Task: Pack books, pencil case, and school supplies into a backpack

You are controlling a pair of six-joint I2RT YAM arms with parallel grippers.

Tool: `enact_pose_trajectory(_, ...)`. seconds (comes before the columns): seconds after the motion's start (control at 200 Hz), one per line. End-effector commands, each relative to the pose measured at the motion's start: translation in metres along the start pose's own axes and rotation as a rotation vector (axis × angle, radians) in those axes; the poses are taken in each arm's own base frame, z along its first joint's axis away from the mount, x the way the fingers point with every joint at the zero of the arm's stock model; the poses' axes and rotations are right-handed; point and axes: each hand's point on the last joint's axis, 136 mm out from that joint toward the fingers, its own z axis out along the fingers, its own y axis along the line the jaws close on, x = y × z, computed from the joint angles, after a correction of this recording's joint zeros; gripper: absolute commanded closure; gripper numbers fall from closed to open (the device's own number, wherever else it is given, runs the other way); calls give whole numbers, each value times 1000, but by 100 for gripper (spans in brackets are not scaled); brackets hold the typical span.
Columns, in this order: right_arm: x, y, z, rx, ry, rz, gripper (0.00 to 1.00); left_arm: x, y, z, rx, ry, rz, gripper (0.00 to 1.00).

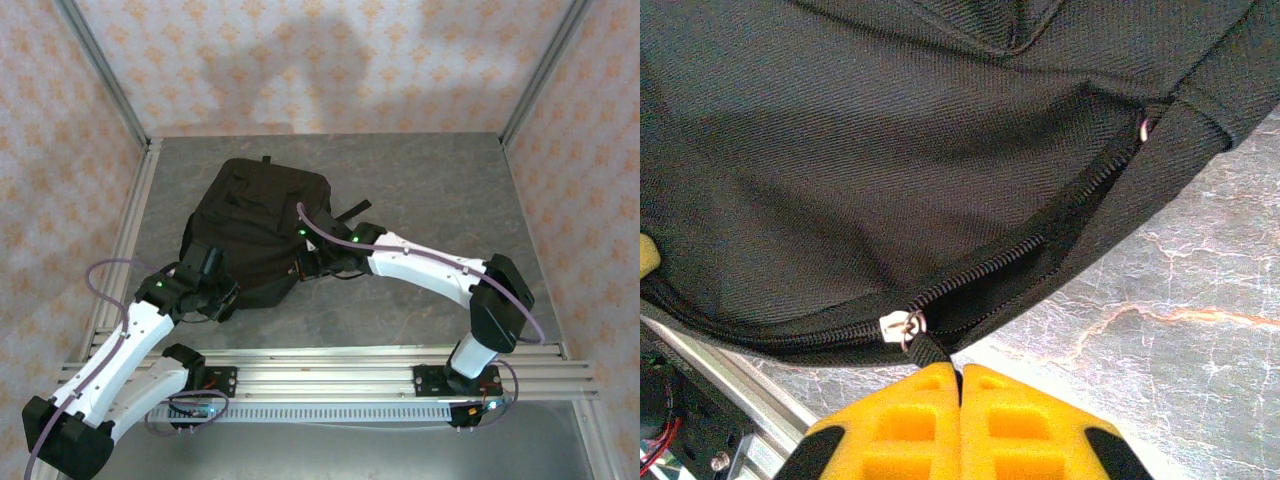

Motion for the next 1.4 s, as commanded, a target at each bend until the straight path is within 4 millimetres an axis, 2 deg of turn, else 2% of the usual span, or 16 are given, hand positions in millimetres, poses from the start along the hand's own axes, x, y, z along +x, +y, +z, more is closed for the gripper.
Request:
enact_pose_trajectory(0.0,-11,-17,-17,67,-48,-1,100,-15,10,-10,-48,-89,33,100)
enact_pose_trajectory(0.13,-13,-12,-19,42,-49,0,100,-15,6,-12,-34,-86,58,100)
enact_pose_trajectory(0.22,-16,-8,-21,26,-51,-1,100,-7,-9,-8,18,-34,99,100)
enact_pose_trajectory(0.28,-16,-5,-22,14,-48,-3,100,0,-16,-4,27,10,117,91)
enact_pose_trajectory(0.375,-15,-3,-19,2,-38,3,100,8,-22,1,27,64,119,68)
enact_pose_trajectory(0.465,-13,-3,-15,-3,-28,14,100,11,-27,3,30,89,114,54)
enact_pose_trajectory(0.615,-11,-2,-11,-13,-25,27,100,14,-39,1,49,100,113,42)
enact_pose_trajectory(0.711,-11,-2,-11,-15,-23,28,100,20,-43,4,43,108,129,41)
enact_pose_trajectory(0.801,-13,-1,-12,-15,-29,27,100,27,-44,10,30,112,151,46)
enact_pose_trajectory(0.991,-14,-8,-12,17,-39,18,100,29,-40,14,5,97,170,83)
enact_pose_trajectory(1.111,-14,-13,-12,44,-46,12,100,28,-39,14,1,93,176,100)
enact_pose_trajectory(1.396,-19,-25,-15,92,-71,25,100,26,-36,11,-5,81,187,100)
